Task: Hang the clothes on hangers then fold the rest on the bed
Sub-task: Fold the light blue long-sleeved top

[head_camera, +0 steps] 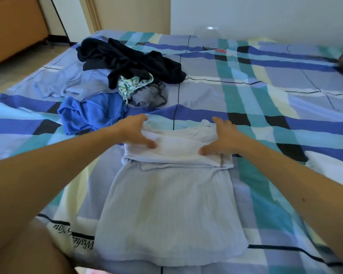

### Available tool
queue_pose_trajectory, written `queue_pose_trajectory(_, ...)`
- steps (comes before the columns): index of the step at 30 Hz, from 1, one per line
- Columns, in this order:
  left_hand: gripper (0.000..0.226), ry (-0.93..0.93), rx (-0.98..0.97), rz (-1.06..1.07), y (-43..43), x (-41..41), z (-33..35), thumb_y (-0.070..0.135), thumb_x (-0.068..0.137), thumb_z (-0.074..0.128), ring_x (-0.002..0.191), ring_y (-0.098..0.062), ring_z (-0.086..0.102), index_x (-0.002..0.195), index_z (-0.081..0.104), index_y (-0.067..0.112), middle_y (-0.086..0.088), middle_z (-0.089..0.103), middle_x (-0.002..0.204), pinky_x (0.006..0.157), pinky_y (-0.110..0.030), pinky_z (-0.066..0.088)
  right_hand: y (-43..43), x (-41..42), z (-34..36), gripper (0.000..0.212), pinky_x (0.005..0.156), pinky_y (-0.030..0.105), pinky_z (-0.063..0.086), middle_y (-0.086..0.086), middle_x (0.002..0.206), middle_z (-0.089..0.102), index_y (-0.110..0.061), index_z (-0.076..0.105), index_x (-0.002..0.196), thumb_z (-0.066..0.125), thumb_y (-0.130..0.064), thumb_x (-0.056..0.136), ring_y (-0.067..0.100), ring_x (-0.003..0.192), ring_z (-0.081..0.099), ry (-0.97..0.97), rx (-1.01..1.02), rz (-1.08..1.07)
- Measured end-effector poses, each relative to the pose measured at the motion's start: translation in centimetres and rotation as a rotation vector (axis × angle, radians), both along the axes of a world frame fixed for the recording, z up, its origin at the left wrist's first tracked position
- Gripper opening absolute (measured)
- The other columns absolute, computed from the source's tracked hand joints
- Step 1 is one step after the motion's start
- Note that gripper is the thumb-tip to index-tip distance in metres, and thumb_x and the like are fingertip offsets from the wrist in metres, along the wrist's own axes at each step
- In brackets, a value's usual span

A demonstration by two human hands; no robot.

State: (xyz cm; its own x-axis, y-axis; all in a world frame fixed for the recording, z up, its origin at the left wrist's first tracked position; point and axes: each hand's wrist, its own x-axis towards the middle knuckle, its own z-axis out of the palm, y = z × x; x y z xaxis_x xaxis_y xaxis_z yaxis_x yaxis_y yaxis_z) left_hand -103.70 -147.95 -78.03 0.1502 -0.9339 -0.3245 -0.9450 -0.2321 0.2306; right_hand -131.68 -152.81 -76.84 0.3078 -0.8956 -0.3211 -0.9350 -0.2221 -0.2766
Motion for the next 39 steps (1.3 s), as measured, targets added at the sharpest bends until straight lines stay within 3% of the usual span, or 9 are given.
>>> queue_pose_trajectory(4,0.041,-0.012,0.122,-0.111,-1.0,-0.3,1.9,0.044,0.075,0.084,0.078,-0.019,0.057,0.098,0.068,0.013,-0.003,0.065,0.093,0.066,-0.031,0.041,-1.9,0.2,1.1,0.092,0.093,0.04,0.046,0.012,0.141,0.051,-0.01,0.038,0.146,0.089,-0.035,0.073,0.03,0.117,0.054,-0.015,0.201,-0.032)
queue_pose_trajectory(7,0.035,-0.029,-0.004,-0.13,-1.7,-0.4,3.0,0.036,0.079,0.083,0.08,-0.025,0.06,0.099,0.072,0.009,-0.008,0.069,0.09,0.068,-0.033,0.042,-2.8,0.5,2.0,0.049,0.069,0.033,0.045,0.013,0.111,0.061,-0.006,0.058,0.11,0.088,-0.021,0.074,0.025,0.084,0.054,-0.069,0.238,-0.052)
queue_pose_trajectory(12,0.028,-0.057,-0.347,-0.135,-3.1,-0.5,5.0,0.029,0.083,0.081,0.08,-0.033,0.062,0.092,0.071,0.005,-0.01,0.065,0.081,0.068,-0.038,0.046,-4.0,-0.1,3.2,0.053,0.076,0.032,0.039,0.012,0.108,0.056,-0.003,0.059,0.12,0.085,-0.014,0.076,0.028,0.095,0.053,-0.343,-0.088,-0.219)
queue_pose_trajectory(19,0.031,-0.062,-0.516,-0.383,0.4,-0.6,7.6,0.02,0.079,0.082,0.063,-0.03,0.05,0.072,0.06,0.0,-0.012,0.056,0.065,0.058,-0.038,0.038,0.1,-2.2,4.5,0.023,0.055,0.03,0.035,0.022,0.081,0.066,0.007,0.066,0.089,0.077,-0.012,0.082,0.022,0.068,0.052,-0.444,-0.268,-0.023)
queue_pose_trajectory(22,0.029,-0.032,-0.441,-0.513,5.0,-0.9,8.3,0.019,0.079,0.075,0.055,-0.015,0.047,0.064,0.051,0.022,0.005,0.049,0.058,0.054,-0.032,0.035,3.9,-3.7,4.8,0.016,0.051,0.015,0.033,0.002,0.071,0.059,-0.007,0.062,0.079,0.078,-0.009,0.08,0.018,0.066,0.051,-0.501,-0.233,0.066)
queue_pose_trajectory(26,0.02,-0.131,0.107,-0.655,11.5,-2.6,8.5,0.04,0.081,0.076,0.069,-0.005,0.053,0.088,0.059,0.032,0.012,0.058,0.076,0.062,-0.024,0.04,9.6,-5.6,5.4,0.04,0.077,0.018,0.043,-0.01,0.104,0.057,-0.023,0.057,0.106,0.084,-0.034,0.079,0.013,0.093,0.055,0.005,0.107,0.385)
queue_pose_trajectory(29,0.031,-0.065,0.453,-0.617,13.3,-3.1,7.8,0.056,0.081,0.074,0.074,-0.005,0.061,0.1,0.066,0.034,0.011,0.064,0.082,0.07,-0.024,0.052,11.0,-6.0,5.7,0.034,0.081,0.029,0.05,-0.007,0.094,0.063,-0.025,0.061,0.092,0.08,-0.05,0.079,0.016,0.084,0.058,0.267,0.479,0.521)
queue_pose_trajectory(34,0.026,0.088,-0.142,-0.408,10.9,-2.3,3.5,0.046,0.095,0.061,0.104,-0.014,0.056,0.117,0.063,0.031,0.007,0.057,0.114,0.093,-0.04,0.048,8.6,-4.9,4.6,0.03,0.074,0.031,0.048,-0.005,0.082,0.061,-0.02,0.061,0.083,0.07,-0.048,0.089,0.012,0.073,0.055,-0.097,0.095,0.314)
queue_pose_trajectory(39,0.045,0.045,-0.013,-0.16,8.9,-0.2,0.0,0.049,0.098,0.055,0.115,-0.025,0.053,0.132,0.055,0.02,-0.004,0.056,0.13,0.098,-0.039,0.043,6.5,-4.1,0.5,0.051,0.096,0.029,0.043,-0.006,0.132,0.053,-0.024,0.05,0.137,0.065,-0.048,0.094,0.014,0.116,0.055,-0.251,0.059,0.145)
